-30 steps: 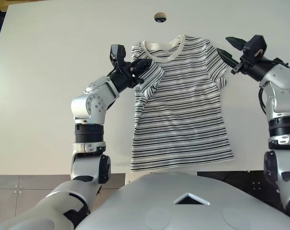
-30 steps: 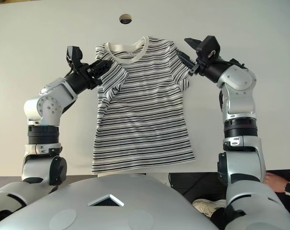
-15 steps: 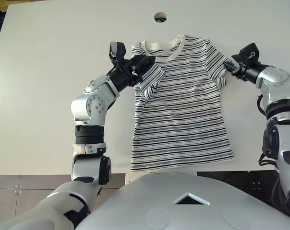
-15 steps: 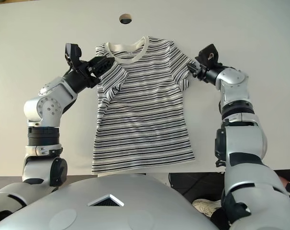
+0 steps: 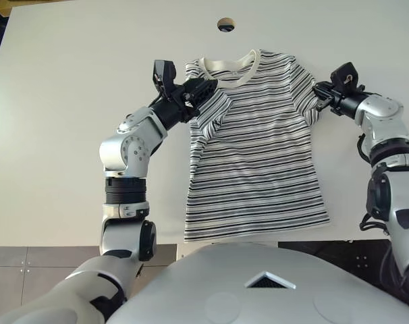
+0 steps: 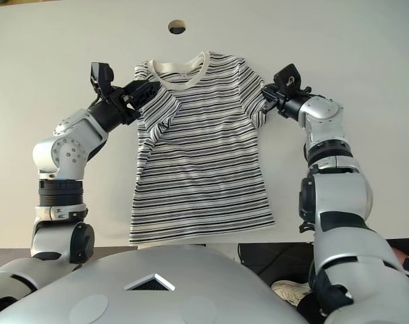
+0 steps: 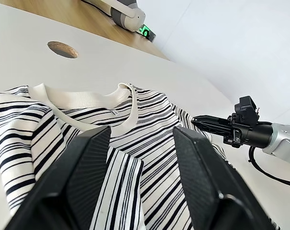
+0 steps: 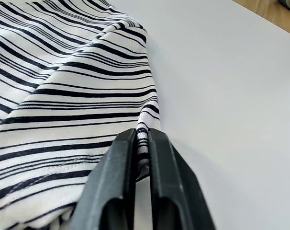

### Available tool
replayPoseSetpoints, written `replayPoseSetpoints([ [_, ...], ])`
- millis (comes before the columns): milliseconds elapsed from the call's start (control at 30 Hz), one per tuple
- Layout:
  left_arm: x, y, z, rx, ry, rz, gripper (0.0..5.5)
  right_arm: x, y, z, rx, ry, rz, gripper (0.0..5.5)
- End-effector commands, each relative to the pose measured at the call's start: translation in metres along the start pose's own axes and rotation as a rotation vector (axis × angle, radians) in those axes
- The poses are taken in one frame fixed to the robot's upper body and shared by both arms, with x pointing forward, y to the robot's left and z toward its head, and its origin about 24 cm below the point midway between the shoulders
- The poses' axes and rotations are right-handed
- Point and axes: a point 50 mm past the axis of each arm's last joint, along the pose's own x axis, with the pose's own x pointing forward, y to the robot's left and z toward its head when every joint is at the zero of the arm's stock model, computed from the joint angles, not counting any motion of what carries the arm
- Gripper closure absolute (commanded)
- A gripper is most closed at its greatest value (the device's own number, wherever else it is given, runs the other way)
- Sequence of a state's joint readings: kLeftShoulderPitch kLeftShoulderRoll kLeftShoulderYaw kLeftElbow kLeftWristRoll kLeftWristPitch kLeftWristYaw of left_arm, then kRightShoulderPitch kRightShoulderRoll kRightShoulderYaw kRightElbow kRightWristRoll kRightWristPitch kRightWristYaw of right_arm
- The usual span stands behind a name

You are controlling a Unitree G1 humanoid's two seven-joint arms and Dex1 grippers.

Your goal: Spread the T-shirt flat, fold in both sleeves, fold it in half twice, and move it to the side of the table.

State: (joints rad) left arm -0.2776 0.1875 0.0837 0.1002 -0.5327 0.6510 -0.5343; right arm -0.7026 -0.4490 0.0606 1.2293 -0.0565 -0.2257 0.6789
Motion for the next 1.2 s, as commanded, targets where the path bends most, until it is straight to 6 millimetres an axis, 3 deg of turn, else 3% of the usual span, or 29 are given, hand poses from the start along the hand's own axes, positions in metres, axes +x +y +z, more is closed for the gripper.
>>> replayPoseSetpoints([
  [33,-0.003,0.001,0.004,0.028,-0.009,0.017,3.07,0.001,0.002,-0.003,-0.002,0.021,0.021,5.36],
  [300,-0.002,0.001,0.003,0.026,-0.010,0.013,3.07,-0.006,-0.005,0.030,-0.098,-0.148,0.043,5.36],
  [600,-0.001,-0.001,0.003,0.028,-0.013,0.006,3.07,-0.016,0.039,0.060,-0.228,-0.276,0.171,5.36],
  [800,-0.001,-0.003,0.001,0.029,-0.008,-0.002,3.07,-0.001,0.082,0.069,-0.234,-0.284,0.274,5.36],
  [900,-0.001,-0.003,0.000,0.027,-0.008,-0.002,3.07,0.008,0.095,0.072,-0.223,-0.282,0.292,5.36],
  [967,-0.001,-0.002,0.001,0.027,-0.007,-0.002,3.07,0.011,0.096,0.071,-0.176,-0.274,0.287,5.36],
  [1067,-0.001,-0.002,0.001,0.028,-0.008,-0.002,3.07,0.010,0.091,0.072,-0.162,-0.270,0.264,4.85],
  [1200,-0.002,-0.001,0.003,0.038,-0.013,-0.001,3.07,-0.002,0.088,0.076,-0.196,-0.295,0.281,4.85],
])
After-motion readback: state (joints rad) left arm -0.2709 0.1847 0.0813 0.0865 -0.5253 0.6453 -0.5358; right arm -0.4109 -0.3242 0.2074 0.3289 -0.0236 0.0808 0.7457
